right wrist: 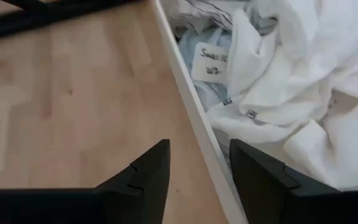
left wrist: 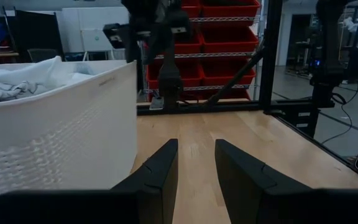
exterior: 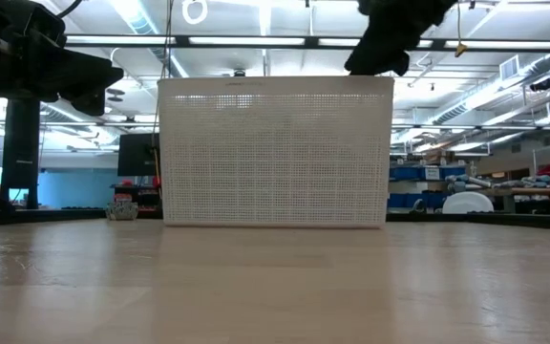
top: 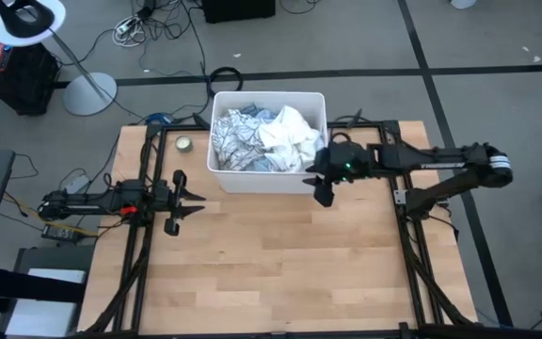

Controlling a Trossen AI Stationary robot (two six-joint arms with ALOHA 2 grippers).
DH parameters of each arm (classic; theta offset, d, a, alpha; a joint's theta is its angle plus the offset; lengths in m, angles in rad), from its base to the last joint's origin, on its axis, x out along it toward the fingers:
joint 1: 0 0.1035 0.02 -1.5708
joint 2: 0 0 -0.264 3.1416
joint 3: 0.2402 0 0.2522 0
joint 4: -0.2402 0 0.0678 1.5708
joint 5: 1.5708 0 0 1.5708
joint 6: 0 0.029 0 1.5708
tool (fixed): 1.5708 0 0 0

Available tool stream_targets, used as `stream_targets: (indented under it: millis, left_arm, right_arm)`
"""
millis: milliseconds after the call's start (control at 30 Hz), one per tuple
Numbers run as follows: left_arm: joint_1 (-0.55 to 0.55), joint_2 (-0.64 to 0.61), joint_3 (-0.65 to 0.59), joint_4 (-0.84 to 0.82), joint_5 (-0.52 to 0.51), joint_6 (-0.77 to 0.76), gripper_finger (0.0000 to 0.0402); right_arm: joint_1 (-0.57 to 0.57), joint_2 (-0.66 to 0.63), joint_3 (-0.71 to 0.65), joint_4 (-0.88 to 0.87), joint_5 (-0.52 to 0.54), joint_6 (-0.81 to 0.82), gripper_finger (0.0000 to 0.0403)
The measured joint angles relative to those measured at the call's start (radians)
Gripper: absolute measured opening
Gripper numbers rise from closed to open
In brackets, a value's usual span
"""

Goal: Sort clothes
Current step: Return to Home Position

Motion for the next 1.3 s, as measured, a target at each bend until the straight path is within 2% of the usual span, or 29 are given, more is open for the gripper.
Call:
stream_targets:
  millis: [167, 333, 533, 733, 900, 1100, 1233, 1300]
  left_arm:
    - [0.000, 0.000, 0.000, -0.001, 0.000, 0.000, 0.0113]
    - [0.000, 0.000, 0.000, 0.000, 0.000, 0.000, 0.0113]
    - [0.000, 0.000, 0.000, -0.001, 0.000, 0.000, 0.0113]
    - [0.000, 0.000, 0.000, 0.000, 0.000, 0.000, 0.0113]
    - [0.000, 0.000, 0.000, -0.001, 0.000, 0.000, 0.0113]
    - [0.000, 0.000, 0.000, -0.001, 0.000, 0.000, 0.0113]
    - [0.000, 0.000, 0.000, -0.001, 0.000, 0.000, 0.0113]
    - [0.000, 0.000, 0.000, 0.000, 0.000, 0.000, 0.0113]
  right_arm:
    - [0.028, -0.100, -0.185, 0.146, -0.005, 0.014, 0.0166]
    - [0.042, -0.212, -0.309, 0.309, -0.009, -0.003, 0.0165]
    - [0.045, -0.353, -0.335, 0.415, -0.009, -0.094, 0.0166]
    - [0.068, -0.436, -0.337, 0.333, -0.020, -0.073, 0.0165]
    - [0.130, -0.436, -0.336, 0.226, -0.071, -0.003, 0.0166]
    - [0.237, -0.434, -0.380, 0.201, -0.040, 0.077, 0.0166]
    - [0.292, -0.441, -0.504, 0.315, 0.034, 0.146, 0.0165]
    - [0.310, -0.439, -0.602, 0.439, 0.048, 0.167, 0.0165]
